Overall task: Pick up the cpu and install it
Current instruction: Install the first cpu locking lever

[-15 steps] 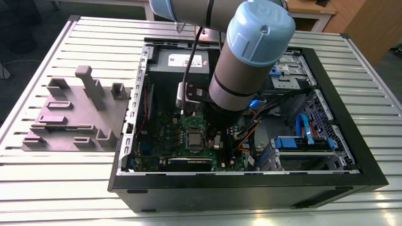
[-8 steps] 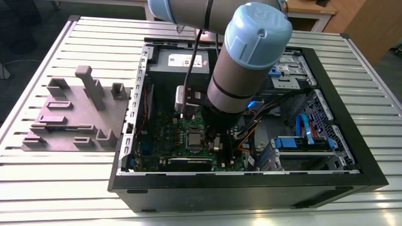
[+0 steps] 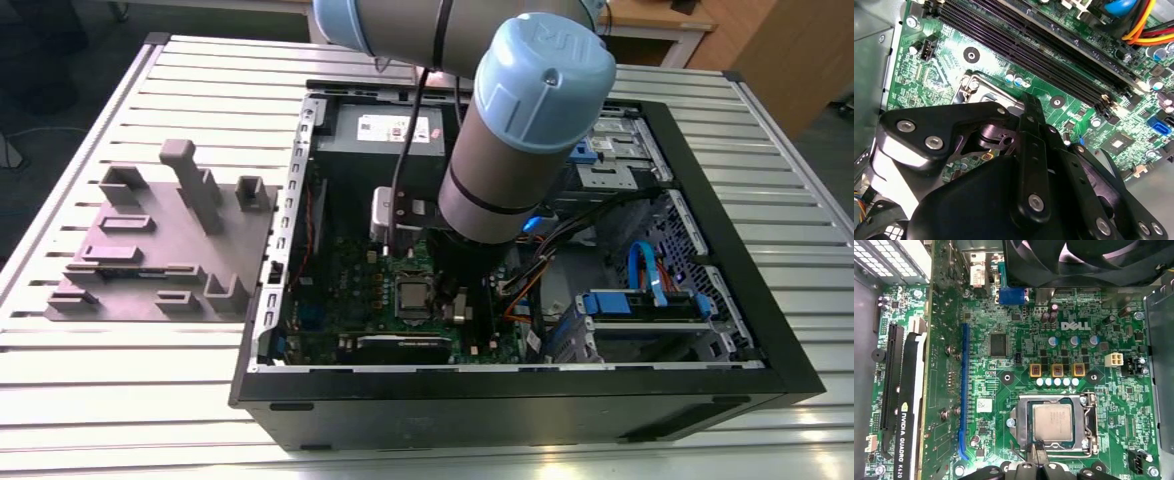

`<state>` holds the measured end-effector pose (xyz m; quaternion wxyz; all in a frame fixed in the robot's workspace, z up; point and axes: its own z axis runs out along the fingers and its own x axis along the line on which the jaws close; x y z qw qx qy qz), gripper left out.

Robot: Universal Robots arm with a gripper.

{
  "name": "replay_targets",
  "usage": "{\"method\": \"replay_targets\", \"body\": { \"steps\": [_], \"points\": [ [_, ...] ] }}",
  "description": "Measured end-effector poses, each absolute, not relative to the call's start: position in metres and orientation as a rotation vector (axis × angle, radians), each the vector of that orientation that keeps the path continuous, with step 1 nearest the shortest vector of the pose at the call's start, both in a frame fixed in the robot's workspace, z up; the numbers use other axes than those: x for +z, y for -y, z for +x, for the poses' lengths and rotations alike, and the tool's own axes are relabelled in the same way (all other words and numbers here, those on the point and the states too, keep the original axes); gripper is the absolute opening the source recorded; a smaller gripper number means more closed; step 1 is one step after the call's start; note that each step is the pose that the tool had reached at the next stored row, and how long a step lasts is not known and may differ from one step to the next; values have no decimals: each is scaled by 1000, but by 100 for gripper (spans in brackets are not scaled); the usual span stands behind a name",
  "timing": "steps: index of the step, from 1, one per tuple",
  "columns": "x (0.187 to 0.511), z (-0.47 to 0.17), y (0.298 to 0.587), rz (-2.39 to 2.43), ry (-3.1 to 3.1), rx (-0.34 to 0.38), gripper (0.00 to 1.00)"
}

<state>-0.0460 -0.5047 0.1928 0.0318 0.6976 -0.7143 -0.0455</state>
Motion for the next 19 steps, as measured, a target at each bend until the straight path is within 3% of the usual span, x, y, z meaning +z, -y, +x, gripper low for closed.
{"method": "replay_targets", "body": {
  "steps": [19],
  "points": [
    [187, -43, 505, 2148, 2200, -140, 10]
  ]
}}
